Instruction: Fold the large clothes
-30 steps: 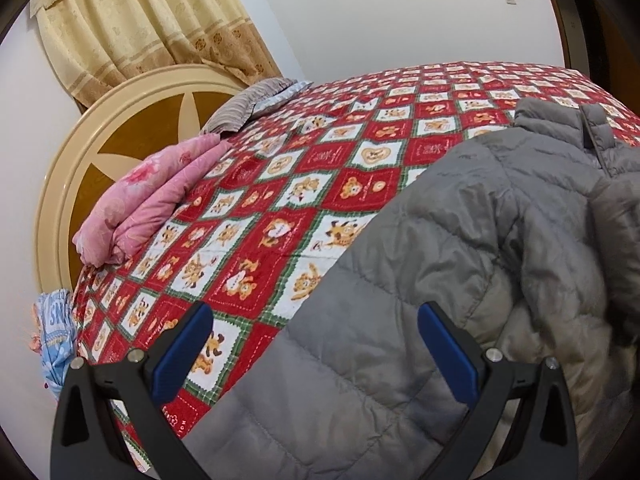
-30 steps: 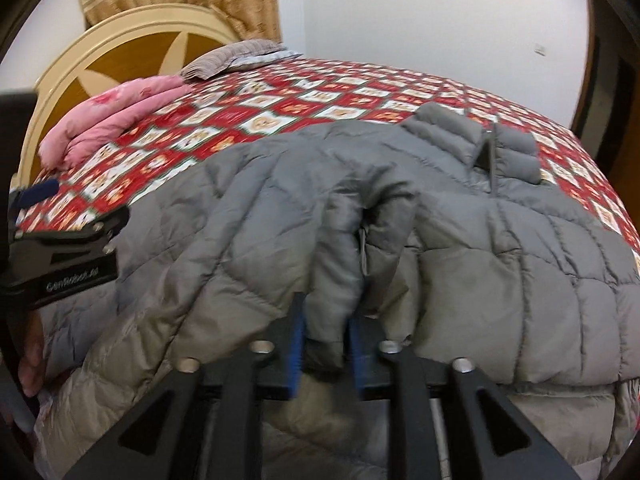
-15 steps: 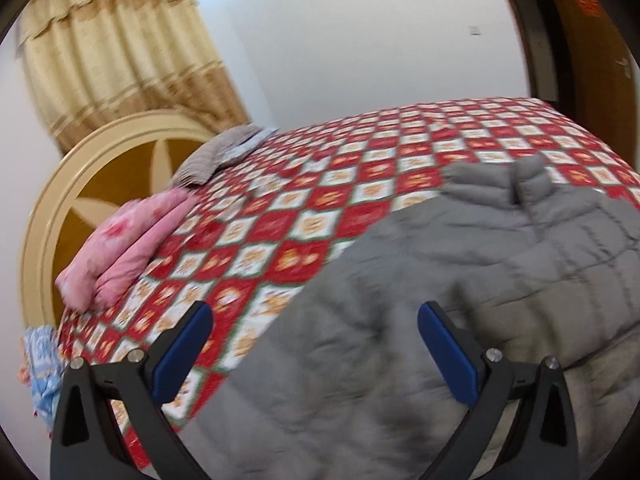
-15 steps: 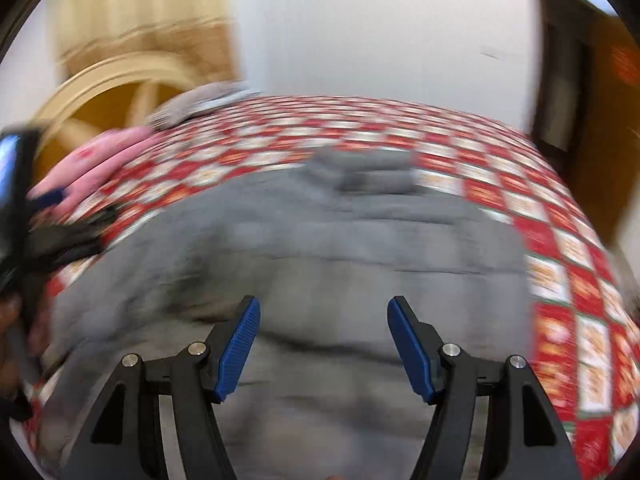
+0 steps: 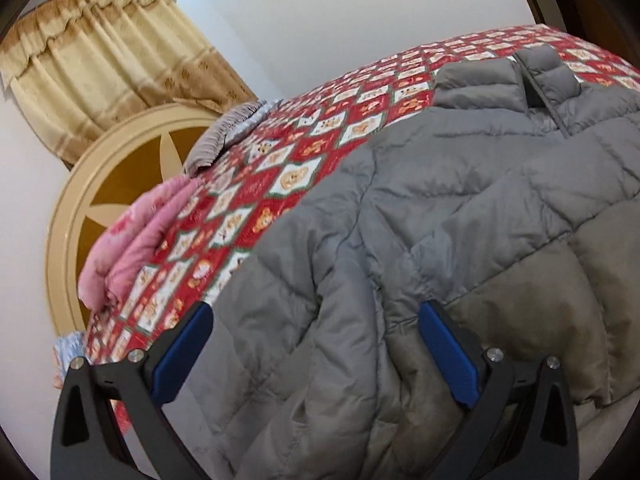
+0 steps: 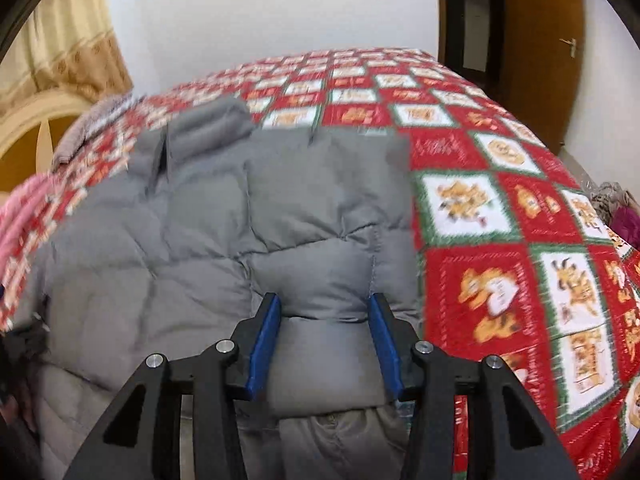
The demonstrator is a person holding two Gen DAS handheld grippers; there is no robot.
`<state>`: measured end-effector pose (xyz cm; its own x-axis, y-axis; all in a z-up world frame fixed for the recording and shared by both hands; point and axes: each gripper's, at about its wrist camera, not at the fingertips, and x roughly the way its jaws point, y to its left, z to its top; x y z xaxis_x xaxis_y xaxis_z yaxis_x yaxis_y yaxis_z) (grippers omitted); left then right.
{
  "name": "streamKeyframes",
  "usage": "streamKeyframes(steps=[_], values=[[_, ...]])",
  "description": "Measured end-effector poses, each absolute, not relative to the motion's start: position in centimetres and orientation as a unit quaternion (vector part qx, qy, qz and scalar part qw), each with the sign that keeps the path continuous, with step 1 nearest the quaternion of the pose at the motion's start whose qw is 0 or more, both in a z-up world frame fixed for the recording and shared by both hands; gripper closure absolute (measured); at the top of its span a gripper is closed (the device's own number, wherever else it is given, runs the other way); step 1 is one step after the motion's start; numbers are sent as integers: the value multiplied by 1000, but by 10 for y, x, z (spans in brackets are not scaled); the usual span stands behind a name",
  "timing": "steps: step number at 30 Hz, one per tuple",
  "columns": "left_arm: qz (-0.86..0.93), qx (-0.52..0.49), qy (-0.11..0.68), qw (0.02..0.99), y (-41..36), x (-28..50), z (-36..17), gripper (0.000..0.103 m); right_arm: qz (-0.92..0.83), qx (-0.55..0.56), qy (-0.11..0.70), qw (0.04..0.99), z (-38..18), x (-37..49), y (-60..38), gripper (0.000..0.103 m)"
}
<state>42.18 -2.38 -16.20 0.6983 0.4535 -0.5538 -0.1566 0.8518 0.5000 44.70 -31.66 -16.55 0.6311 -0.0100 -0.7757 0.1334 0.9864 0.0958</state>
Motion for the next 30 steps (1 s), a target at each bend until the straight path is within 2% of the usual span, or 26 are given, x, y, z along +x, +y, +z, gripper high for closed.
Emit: streamKeyframes(steps=[6, 8, 10, 11, 13, 14, 22, 30], values=[[160, 206, 362, 895, -28, 425, -172, 0, -46, 36, 433, 899, -170, 452, -313, 56], [154, 192, 367, 897, -25, 426, -174, 0, -63, 44, 436, 897, -158, 446, -317, 56], [148, 178, 370, 900, -23, 426, -175, 0, -59, 56, 406, 910, -133, 432, -310, 56], [146, 173, 372, 900, -22, 426, -175, 0, -53, 53, 398, 914, -126, 429, -304, 55], [143, 171, 373, 901, -22, 426, -176, 0, -28, 46, 391, 919, -116, 428, -284, 45], [143, 170, 373, 901, -22, 426, -176, 0, -17, 49, 392, 919, -117, 428, -276, 42], [131, 150, 378, 904, -17, 427, -177, 0, -14, 38, 417, 908, -164, 446, -237, 42], [128, 145, 378, 905, -16, 427, -177, 0, -28, 29, 413, 910, -177, 447, -233, 35]])
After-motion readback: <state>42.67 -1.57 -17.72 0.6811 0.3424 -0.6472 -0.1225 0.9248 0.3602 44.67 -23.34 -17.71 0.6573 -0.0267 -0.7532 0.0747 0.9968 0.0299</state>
